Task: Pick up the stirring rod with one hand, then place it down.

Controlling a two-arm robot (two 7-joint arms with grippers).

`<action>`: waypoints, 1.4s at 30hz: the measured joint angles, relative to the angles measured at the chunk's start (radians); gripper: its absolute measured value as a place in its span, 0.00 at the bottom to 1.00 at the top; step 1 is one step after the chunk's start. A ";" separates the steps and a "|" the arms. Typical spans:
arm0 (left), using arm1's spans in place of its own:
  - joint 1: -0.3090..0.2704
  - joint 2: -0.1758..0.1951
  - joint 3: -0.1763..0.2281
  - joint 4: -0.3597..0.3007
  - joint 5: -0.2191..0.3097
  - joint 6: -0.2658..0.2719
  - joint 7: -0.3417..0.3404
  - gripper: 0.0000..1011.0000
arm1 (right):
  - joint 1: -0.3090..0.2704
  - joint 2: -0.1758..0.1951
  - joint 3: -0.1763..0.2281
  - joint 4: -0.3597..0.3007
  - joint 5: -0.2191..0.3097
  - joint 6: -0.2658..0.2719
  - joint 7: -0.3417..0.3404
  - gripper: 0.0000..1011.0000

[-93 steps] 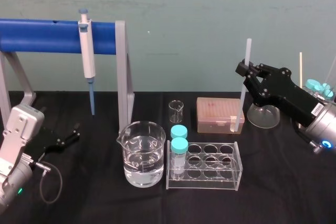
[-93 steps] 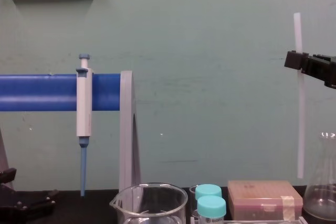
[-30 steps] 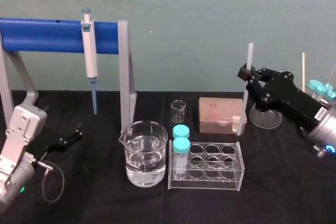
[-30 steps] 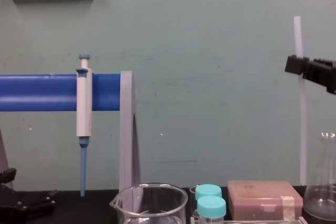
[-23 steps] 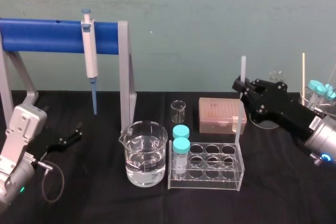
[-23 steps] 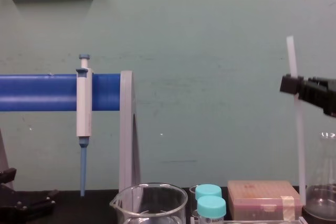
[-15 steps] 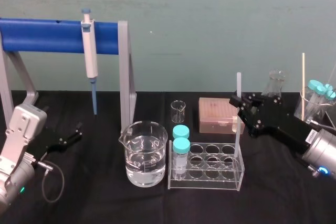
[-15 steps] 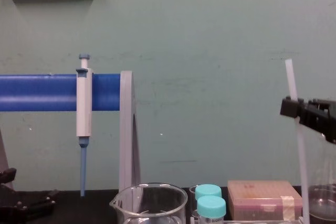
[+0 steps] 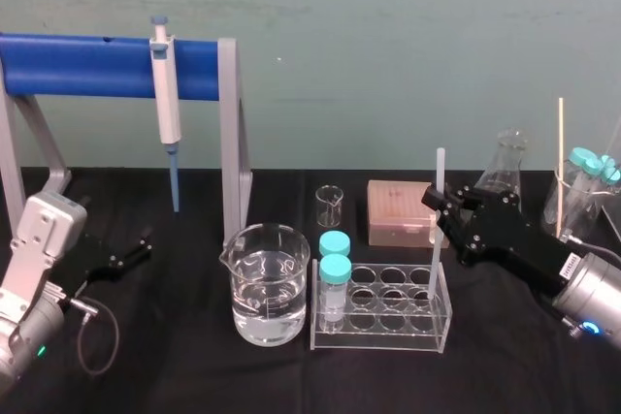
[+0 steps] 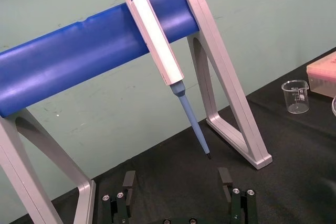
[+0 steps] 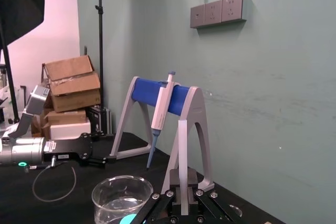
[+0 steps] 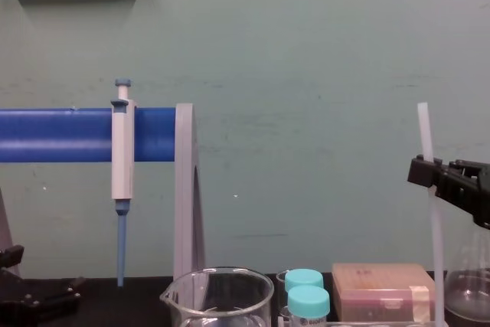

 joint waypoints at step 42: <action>0.000 0.000 0.000 0.000 0.000 0.000 0.000 0.99 | 0.031 -0.064 -0.049 0.155 -0.051 0.019 -0.008 0.07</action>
